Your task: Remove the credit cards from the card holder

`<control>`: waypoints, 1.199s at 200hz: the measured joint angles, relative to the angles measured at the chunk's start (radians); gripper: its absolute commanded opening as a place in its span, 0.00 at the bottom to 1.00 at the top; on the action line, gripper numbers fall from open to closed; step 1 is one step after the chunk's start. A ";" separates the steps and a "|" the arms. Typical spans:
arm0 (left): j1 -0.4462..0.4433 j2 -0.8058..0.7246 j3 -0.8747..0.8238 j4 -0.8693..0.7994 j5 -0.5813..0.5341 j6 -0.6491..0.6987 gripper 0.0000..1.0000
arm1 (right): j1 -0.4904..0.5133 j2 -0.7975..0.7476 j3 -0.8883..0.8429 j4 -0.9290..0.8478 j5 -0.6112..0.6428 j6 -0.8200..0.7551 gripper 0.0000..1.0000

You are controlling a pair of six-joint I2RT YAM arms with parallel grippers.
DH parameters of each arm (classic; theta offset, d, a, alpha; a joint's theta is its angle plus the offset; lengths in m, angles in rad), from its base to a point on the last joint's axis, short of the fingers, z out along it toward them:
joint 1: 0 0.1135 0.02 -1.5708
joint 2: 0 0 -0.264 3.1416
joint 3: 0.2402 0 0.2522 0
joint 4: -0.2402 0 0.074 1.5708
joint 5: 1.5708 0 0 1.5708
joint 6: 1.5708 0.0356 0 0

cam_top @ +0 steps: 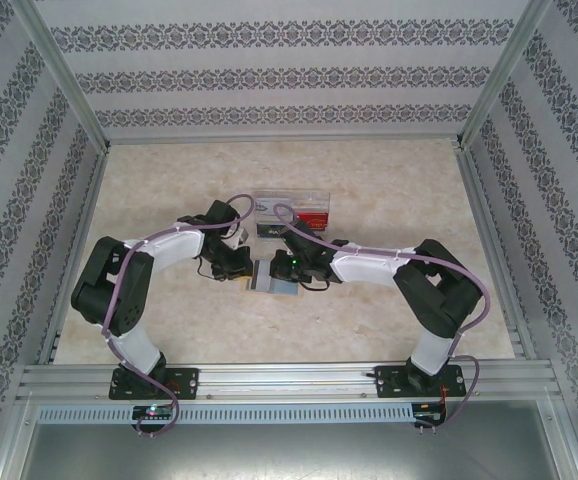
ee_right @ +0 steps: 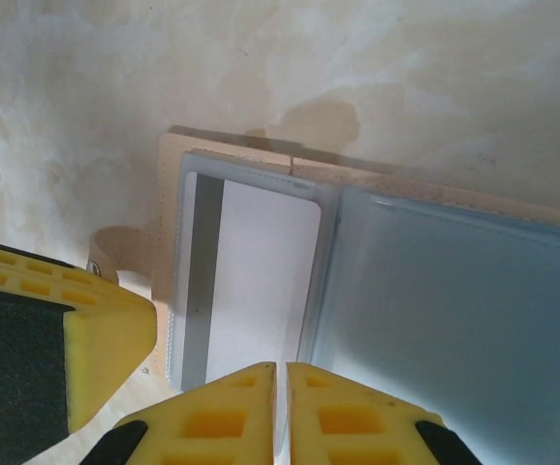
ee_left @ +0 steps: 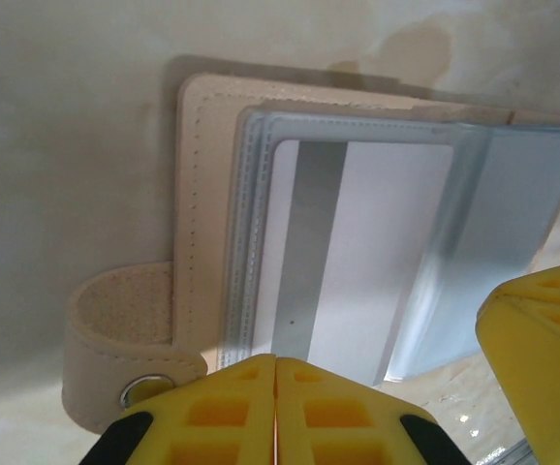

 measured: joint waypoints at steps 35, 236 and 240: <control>0.000 0.020 -0.008 0.008 0.000 -0.012 0.09 | -0.013 0.022 -0.002 0.029 -0.032 0.041 0.17; -0.023 0.031 -0.008 0.018 0.009 -0.030 0.10 | -0.025 0.053 -0.036 0.084 -0.085 0.094 0.19; -0.025 0.031 -0.008 0.018 0.008 -0.030 0.10 | -0.025 0.053 -0.037 0.085 -0.085 0.094 0.19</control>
